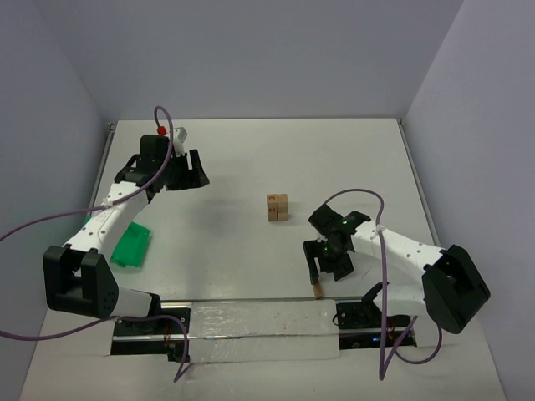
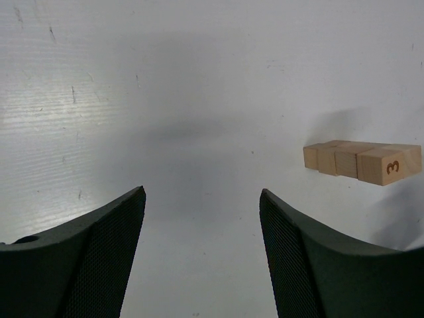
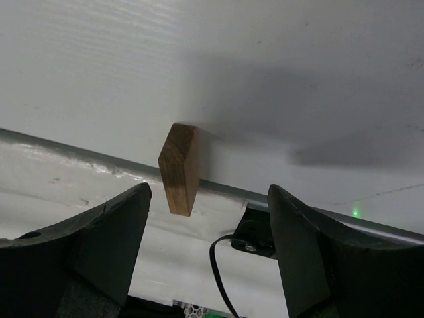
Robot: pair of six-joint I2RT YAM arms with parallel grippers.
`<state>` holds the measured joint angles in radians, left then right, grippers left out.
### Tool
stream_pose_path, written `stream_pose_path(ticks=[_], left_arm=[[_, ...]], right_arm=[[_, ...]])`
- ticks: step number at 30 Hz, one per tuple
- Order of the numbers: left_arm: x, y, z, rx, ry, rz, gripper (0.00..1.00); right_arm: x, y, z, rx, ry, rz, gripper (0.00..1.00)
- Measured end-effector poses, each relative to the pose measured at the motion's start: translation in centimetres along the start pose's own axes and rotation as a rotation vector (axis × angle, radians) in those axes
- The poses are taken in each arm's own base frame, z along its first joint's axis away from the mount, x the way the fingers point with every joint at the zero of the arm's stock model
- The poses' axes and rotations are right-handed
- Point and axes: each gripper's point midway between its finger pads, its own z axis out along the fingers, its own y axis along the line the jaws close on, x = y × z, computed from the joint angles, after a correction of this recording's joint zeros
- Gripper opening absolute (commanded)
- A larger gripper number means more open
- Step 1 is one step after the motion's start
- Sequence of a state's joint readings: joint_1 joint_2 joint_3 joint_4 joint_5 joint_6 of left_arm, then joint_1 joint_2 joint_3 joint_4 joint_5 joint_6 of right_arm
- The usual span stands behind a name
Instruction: Build the wood block tower
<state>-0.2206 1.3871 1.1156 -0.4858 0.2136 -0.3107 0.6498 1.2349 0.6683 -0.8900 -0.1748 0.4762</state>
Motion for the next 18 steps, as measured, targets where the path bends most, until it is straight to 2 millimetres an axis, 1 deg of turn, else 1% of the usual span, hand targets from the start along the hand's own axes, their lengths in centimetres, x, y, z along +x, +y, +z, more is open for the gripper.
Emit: stream_pose_path(ticks=[2, 3, 4, 5, 8, 10, 14, 16, 17, 18], left_arm=[[-0.1, 0.2, 0.0, -0.004, -0.001, -0.004, 0.75], [-0.1, 0.3, 0.0, -0.006, -0.002, -0.006, 0.75], [-0.1, 0.5, -0.1, -0.008, -0.003, -0.009, 0.75], [-0.1, 0.6, -0.1, -0.009, -0.002, -0.012, 0.75], [-0.3, 1.1, -0.2, -0.017, -0.006, -0.022, 0.75], [-0.4, 1.4, -0.2, -0.021, -0.008, -0.028, 0.75], [-0.5, 2.0, -0.4, -0.019, -0.009, -0.040, 0.75], [-0.6, 2.4, -0.4, -0.022, -0.011, -0.050, 0.75], [-0.7, 2.6, -0.5, -0.024, -0.012, -0.055, 0.75], [-0.7, 2.8, -0.5, -0.024, -0.013, -0.058, 0.75]], right_arm=[[-0.5, -0.2, 0.1, 0.020, -0.008, 0.005, 0.68], [-0.7, -0.2, 0.1, 0.029, -0.013, 0.007, 0.68], [-0.9, -0.2, 0.2, 0.032, -0.016, 0.008, 0.62], [-1.1, -0.1, 0.2, 0.034, -0.016, 0.011, 0.59], [-1.4, 0.0, 0.5, 0.041, -0.009, 0.019, 0.53], [-1.4, 0.0, 0.7, 0.045, -0.002, 0.024, 0.53], [-1.2, 0.1, 1.0, 0.040, 0.021, 0.029, 0.55], [-1.0, 0.3, 1.1, 0.035, 0.033, 0.029, 0.52], [-0.9, 0.4, 1.1, 0.030, 0.038, 0.029, 0.49], [-0.8, 0.5, 1.1, 0.026, 0.041, 0.027, 0.48]])
